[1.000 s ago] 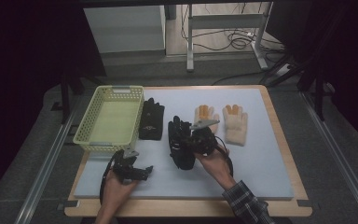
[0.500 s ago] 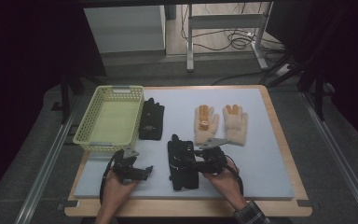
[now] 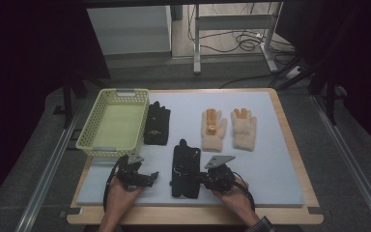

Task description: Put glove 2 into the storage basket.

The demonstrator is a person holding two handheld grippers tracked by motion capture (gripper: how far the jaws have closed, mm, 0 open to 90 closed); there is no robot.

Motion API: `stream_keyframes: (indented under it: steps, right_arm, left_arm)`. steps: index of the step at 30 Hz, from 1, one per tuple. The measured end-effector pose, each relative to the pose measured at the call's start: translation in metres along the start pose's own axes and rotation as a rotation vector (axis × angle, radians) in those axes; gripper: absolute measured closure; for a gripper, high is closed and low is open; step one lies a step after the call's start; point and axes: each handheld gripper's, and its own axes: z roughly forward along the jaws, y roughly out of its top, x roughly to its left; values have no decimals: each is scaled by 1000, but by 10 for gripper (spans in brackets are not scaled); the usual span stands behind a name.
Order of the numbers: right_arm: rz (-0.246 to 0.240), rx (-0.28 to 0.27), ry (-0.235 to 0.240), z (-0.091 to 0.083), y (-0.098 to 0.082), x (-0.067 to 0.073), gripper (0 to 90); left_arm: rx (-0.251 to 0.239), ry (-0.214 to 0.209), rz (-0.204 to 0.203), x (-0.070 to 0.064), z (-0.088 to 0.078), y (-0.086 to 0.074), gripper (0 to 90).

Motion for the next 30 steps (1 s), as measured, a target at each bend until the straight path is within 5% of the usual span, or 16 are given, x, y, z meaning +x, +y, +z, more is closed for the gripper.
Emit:
stream_keyframes:
  steps: [6,13,21,30]
  right_arm:
    - [-9,-11,4,-1,5,0,734]
    - [5,-58,-36,-5,26,-19,647]
    - [-3,-77,-48,22,69,-47,702]
    - [-31,-50,-54,57,99,-55,710]
  left_arm:
    - [-4,0,-5,0,0,0,25]
    - [-7,0,-9,-1,0,0,25]
    - [-3,-1,-5,0,0,0,24]
    - [-3,-2,-5,0,0,0,24]
